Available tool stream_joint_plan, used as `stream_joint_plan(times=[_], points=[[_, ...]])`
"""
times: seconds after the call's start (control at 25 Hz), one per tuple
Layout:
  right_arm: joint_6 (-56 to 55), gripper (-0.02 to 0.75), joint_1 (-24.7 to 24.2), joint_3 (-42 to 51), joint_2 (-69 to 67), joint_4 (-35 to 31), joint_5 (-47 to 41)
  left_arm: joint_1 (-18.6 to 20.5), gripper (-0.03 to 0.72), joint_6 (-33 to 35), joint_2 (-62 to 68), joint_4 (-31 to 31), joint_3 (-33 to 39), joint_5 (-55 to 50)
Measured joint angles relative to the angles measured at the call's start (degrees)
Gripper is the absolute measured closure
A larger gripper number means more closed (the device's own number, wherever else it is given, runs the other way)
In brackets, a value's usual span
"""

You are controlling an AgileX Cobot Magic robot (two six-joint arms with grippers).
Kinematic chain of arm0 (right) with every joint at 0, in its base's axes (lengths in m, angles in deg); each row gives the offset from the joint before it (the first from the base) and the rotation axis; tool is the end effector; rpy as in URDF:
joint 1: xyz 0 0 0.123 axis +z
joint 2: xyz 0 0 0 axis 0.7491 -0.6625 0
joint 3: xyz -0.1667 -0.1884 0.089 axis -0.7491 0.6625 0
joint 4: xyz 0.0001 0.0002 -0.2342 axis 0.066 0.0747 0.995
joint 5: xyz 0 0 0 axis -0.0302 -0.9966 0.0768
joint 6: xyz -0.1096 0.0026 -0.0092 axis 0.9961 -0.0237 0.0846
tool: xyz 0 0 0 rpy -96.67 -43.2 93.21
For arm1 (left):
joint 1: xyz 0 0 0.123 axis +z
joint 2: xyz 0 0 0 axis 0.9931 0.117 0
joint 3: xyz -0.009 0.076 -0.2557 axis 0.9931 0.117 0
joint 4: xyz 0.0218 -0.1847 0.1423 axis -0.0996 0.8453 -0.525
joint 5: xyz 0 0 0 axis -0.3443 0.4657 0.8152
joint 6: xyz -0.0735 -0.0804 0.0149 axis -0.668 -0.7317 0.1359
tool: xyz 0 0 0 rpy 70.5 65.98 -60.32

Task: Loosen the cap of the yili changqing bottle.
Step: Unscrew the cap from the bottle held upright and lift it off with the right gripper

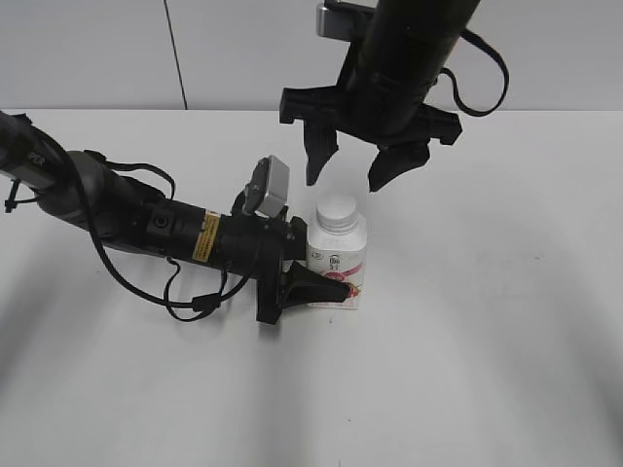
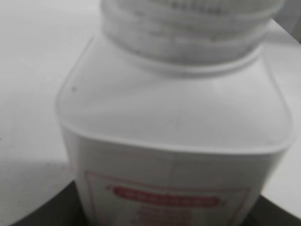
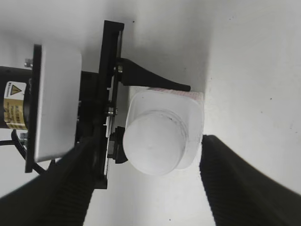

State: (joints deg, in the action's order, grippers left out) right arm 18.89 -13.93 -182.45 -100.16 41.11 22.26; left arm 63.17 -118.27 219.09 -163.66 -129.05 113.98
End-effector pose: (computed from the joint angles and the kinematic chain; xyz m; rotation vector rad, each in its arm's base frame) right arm 0.3182 0.2380 0.2199 -0.1974 2.9154 0.4101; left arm 0.3317 -0.2253 0.0436 1.5270 1.5307 -1.0934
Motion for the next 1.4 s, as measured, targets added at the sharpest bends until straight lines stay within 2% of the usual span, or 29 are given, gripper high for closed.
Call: stream_joint_plan(times=[1.4], points=[[-0.35,0.204,0.00,0.00,-2.09,-1.07,0.72,-0.06,0.303,-0.15,0.00,0.22,0.00,-0.07]])
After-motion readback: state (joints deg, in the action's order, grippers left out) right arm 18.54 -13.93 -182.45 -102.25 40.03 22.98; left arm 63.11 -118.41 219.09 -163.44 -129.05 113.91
